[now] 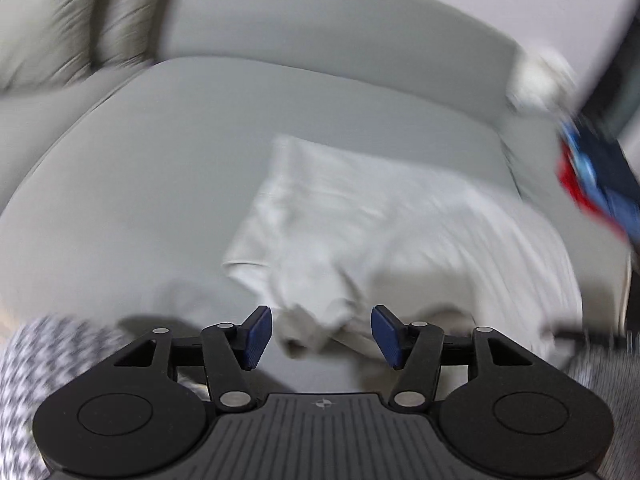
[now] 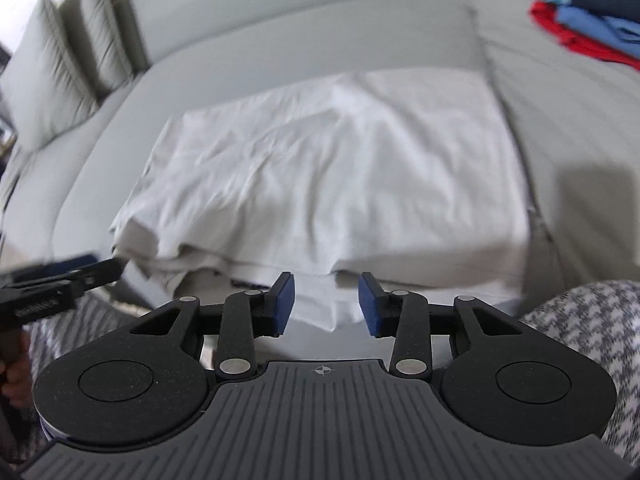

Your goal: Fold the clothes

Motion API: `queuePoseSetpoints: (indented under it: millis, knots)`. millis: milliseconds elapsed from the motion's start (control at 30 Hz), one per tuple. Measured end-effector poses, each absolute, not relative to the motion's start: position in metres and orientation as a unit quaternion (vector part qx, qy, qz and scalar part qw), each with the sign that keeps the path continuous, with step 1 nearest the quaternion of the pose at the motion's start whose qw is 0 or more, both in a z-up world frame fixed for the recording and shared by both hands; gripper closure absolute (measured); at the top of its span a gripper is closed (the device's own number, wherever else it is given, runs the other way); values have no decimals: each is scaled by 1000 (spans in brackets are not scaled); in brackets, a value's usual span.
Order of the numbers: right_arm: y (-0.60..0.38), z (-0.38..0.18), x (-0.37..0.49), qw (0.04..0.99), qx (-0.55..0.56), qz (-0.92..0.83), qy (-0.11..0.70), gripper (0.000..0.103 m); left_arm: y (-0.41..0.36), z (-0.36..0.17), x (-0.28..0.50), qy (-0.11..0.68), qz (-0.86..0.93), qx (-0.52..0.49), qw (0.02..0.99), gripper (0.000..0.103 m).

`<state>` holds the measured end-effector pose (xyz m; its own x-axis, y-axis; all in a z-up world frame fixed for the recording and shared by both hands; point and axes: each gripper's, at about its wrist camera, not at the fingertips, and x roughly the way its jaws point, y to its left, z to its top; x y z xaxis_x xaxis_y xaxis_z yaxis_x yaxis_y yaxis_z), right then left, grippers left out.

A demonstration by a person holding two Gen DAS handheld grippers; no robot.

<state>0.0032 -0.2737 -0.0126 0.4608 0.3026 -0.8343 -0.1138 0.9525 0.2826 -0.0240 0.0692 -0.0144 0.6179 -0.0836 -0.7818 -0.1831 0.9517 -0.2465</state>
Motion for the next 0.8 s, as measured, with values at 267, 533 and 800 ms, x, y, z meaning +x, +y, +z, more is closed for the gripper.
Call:
queuePoseSetpoints:
  millis: [267, 533, 800]
  knots:
    - [-297, -2, -1, 856, 91, 89, 501, 59, 85, -23, 5, 445, 28, -197, 873, 69]
    - [-298, -5, -5, 858, 88, 81, 499, 59, 74, -47, 16, 499, 35, -179, 847, 79]
    - [-298, -6, -7, 858, 87, 89, 499, 59, 83, -45, 10, 501, 68, -150, 849, 74]
